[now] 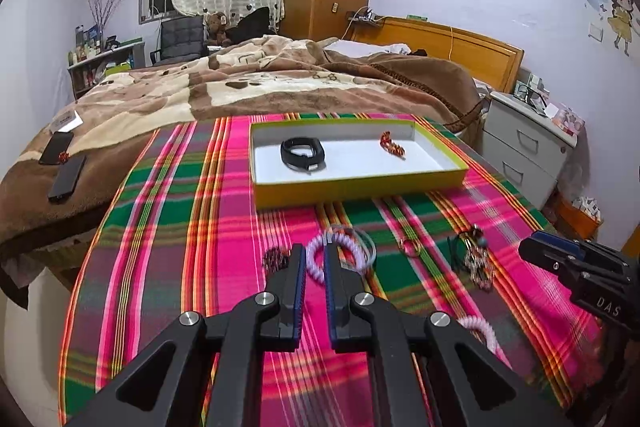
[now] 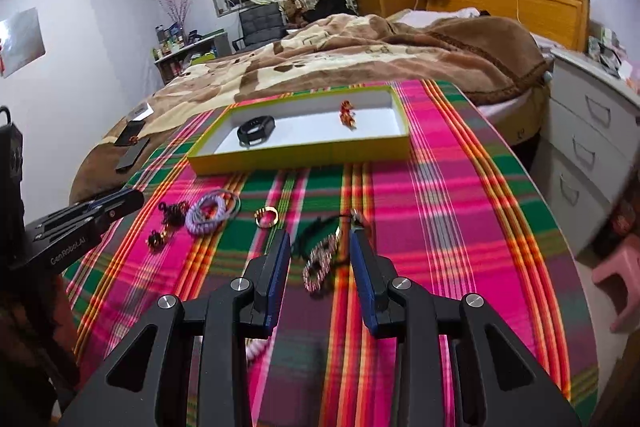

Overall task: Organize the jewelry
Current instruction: 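Move both tools back from the box toward the remaining jewelry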

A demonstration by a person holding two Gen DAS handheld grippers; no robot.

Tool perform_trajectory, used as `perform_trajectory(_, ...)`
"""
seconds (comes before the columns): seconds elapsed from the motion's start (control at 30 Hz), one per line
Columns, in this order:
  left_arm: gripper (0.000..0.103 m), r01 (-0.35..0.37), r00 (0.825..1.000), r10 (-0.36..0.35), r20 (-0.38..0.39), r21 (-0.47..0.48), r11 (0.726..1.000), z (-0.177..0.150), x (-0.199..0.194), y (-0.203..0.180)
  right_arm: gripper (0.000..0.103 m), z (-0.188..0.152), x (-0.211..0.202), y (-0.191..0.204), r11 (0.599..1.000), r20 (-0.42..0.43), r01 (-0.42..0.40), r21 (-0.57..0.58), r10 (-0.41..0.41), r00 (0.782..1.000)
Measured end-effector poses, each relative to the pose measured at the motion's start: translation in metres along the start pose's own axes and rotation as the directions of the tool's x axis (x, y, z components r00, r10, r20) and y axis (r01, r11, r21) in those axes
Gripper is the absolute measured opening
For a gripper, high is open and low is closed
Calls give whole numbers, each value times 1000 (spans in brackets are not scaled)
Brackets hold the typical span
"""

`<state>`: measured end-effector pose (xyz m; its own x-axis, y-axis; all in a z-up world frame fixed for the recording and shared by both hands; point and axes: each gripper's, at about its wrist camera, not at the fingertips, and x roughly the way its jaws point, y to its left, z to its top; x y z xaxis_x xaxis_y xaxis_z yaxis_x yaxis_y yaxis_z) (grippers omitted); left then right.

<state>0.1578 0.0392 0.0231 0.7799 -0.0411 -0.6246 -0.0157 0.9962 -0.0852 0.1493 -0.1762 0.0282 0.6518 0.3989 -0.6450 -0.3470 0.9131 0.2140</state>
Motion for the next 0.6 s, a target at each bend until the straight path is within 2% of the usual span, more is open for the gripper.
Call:
perform_trajectory(0.23,8,18,1000,-18,-17,12,1000,-16,-7,0,32,-13,4,-5,1000,-41,10,28,-9,999)
perform_trajectory(0.6,8,20,999,-22,-49,-37,999,-21,0,20,32,-15,22,-1,1000,-92,11,13,-10,996)
